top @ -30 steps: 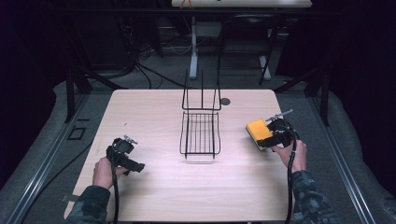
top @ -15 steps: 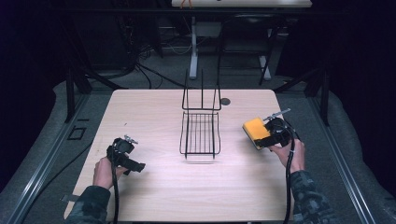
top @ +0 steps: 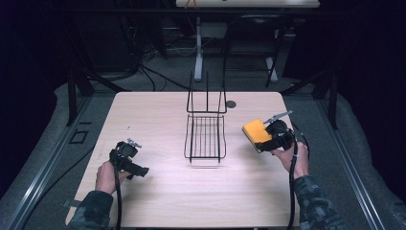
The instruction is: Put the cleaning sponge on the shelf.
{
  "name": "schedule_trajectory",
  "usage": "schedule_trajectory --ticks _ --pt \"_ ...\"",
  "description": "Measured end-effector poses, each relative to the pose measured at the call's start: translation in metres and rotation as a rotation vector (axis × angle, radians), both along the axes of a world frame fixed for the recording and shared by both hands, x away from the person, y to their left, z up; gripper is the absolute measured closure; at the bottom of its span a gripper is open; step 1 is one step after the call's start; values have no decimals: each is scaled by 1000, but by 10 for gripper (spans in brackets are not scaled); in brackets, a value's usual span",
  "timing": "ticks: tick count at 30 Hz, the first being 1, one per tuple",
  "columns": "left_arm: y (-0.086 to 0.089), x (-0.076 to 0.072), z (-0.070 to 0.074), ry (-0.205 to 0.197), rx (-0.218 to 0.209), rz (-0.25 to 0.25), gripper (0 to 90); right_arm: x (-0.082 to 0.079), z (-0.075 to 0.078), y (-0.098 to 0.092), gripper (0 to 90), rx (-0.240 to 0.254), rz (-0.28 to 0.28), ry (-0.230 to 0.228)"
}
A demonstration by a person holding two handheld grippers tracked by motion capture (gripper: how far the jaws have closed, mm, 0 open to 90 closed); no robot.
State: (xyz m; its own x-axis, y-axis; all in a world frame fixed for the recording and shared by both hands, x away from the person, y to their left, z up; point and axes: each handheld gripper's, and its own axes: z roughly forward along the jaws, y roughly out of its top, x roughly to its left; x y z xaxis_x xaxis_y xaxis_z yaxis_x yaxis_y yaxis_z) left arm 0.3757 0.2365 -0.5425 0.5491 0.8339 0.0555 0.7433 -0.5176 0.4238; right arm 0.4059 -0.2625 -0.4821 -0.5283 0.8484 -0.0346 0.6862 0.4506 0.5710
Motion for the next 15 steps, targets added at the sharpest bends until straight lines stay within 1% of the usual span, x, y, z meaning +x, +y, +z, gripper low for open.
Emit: schedule_trajectory --ticks 1,2,3,7,9,11,12,13,15 --pt "0 0 0 1 -1 0 6 -1 1 1 251 -5 8 -11" --pt "0 0 0 1 -1 0 6 -1 1 1 251 -5 8 -11" --pt "0 0 0 2 -1 -1 6 -2 3 5 251 -4 22 -20" --pt "0 0 0 1 -1 -4 6 -4 6 10 252 1 35 -19" --pt "-1 0 0 2 -1 -5 6 -6 9 15 252 -4 50 -33" --pt "0 0 0 1 0 -5 6 -7 10 16 252 -8 52 -29" --pt "0 0 0 1 0 -6 6 -8 12 19 252 -3 64 -40" --pt "0 0 0 1 0 -5 6 -8 12 20 252 -14 70 -42" --pt "0 0 0 2 0 -6 7 -9 13 21 252 -11 70 -40"
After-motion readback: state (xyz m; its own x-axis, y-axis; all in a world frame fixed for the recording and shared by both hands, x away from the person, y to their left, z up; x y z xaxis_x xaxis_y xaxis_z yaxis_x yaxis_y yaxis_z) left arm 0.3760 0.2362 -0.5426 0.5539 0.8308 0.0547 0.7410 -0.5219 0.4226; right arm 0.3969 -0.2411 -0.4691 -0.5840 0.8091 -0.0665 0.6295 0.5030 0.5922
